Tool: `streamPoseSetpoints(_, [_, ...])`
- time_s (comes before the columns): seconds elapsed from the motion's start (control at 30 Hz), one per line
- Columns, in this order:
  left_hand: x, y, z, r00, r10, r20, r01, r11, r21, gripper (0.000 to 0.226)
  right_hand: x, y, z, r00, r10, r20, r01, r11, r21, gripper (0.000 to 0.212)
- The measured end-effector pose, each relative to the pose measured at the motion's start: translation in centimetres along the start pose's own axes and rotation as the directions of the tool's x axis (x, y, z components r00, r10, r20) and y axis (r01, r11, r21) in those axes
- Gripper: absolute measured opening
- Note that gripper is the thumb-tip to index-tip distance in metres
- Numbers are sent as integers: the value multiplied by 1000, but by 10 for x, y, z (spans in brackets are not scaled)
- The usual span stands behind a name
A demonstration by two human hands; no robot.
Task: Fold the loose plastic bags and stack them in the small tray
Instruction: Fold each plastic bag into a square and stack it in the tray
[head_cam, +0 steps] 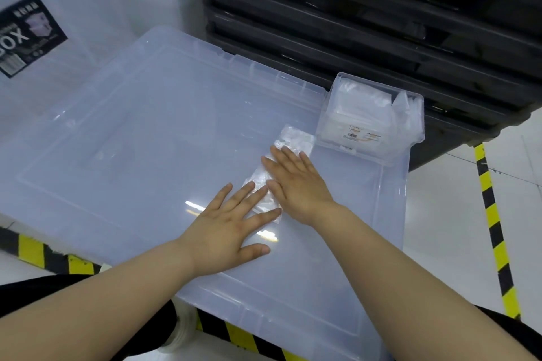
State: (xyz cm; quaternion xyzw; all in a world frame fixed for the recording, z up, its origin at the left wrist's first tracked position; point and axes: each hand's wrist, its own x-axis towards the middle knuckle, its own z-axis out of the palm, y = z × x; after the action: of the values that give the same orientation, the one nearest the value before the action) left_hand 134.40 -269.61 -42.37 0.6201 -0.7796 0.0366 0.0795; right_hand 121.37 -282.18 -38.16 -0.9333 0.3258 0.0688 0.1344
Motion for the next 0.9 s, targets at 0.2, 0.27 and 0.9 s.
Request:
streamPoseSetpoints(0.2, [1,-2,1,1000,6,-20,-6,1000,13,55,7,22,-1,984,137,-113,-142,989,-40,49])
streamPoseSetpoints(0.27, [0,-2,1,1000,9,-26,-9,1000,-8,55,6,20,-5,962,189,-197,-188,982,26,48])
streamPoseSetpoints(0.9, [4,-11,-8,989,-91,-113,30,889,-457,55,-38,-16,10,937,-179,-300,157,983,-94,35])
